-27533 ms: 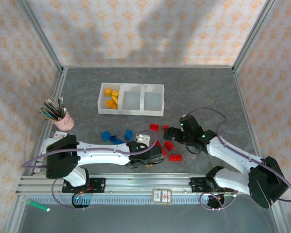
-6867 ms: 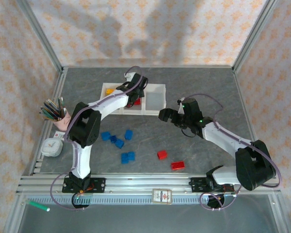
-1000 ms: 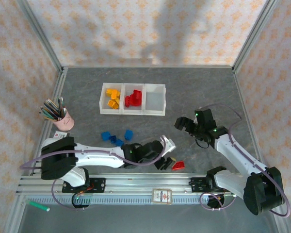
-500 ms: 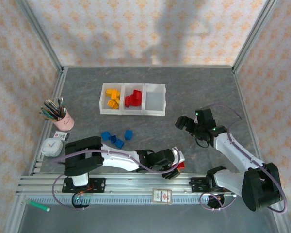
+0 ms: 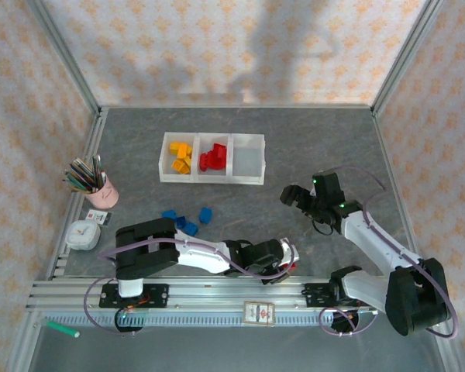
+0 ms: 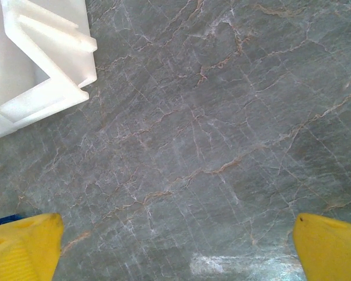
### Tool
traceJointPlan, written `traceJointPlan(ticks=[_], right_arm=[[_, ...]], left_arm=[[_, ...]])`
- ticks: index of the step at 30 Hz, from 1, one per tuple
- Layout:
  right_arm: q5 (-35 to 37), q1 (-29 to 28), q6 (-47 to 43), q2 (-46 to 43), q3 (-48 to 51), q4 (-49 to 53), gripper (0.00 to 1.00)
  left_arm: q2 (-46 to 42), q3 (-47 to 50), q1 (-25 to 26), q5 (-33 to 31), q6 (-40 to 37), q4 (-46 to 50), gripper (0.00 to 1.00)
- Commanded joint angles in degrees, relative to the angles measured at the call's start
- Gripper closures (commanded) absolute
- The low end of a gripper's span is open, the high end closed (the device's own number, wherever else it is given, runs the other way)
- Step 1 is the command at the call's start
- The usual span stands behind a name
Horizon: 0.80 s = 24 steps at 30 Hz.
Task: Sort the legos into containers by color
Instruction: Pick up the lego from the middle-left of the table.
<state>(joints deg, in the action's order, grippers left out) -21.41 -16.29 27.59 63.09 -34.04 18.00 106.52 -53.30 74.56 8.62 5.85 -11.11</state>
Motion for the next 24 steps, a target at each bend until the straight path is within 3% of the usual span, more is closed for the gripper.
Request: traceJointPlan(ticks=[1,7,14,20,24], right_arm=[[0.25,0.46,-0.69,0.56,0.74,-1.30,0.00],[-1.23,0.41,-1.16,0.82,0.22,-1.30,0.00],[-4.39,0.47,-3.03,0.12,-2.15,-0.09,0.00],[-7.92,0.29,-3.35,0.26,-4.72,-0.81,0.00],[-8.99,-1.88,-3.16,2.22,-8.03,-1.46,0.00]], left_arm=[[0.36,0.35,-0.97,0.51,0.28,-2.11,0.58],[-1.67,2.28,-1.97,0.35,0.72,-2.41,0.69],[-10.17,8.11,-4.53,-1.76,4.64,-4.84,0.72],[-20.81,14.03,-9.03,-6.38,8.65,-4.62,0.72],[-27.03,13.67,-14.71,-9.78,10.18,1.50,0.72]])
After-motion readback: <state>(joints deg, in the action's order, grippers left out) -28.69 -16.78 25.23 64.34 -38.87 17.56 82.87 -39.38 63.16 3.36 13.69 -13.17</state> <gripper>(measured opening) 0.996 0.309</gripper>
